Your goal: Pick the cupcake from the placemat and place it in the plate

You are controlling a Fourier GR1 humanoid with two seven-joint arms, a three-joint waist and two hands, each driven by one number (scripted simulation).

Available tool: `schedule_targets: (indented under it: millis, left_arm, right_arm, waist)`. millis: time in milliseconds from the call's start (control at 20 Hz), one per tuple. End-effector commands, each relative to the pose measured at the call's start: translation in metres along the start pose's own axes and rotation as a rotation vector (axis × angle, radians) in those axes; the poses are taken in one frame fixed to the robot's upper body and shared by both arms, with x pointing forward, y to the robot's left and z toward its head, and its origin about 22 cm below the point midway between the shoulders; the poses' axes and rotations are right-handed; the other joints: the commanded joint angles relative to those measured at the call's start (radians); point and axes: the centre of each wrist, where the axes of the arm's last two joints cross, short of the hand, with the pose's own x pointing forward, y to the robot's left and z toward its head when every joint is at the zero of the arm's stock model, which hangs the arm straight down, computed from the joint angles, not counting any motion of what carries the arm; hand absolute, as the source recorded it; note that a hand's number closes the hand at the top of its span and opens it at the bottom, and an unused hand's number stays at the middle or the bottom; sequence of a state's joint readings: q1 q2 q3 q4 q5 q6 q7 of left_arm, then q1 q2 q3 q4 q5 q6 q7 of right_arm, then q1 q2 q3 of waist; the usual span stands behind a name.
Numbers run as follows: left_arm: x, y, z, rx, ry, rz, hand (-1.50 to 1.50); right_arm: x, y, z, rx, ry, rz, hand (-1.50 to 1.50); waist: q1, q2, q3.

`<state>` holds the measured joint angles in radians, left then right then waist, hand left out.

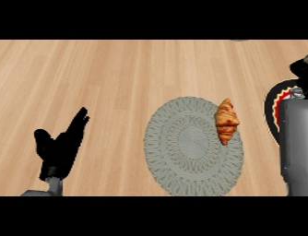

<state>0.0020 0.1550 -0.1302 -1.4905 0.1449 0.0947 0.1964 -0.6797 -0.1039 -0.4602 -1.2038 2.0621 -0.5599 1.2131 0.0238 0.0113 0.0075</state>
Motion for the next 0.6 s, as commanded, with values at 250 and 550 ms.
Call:
schedule_targets:
  millis: [250,550]
  left_arm:
    - [-0.016,-0.005,-0.001,0.016,0.086,0.005,0.0]
    - [-0.022,-0.004,0.0,0.005,0.078,0.013,0.0]
  right_arm:
    - [-0.071,0.027,-0.028,-0.12,0.288,-0.089,1.5]
    - [-0.11,0.048,-0.03,-0.127,0.314,-0.089,1.5]
  waist:
    - [-0.023,-0.004,-0.005]
    - [-0.015,-0.004,-0.006]
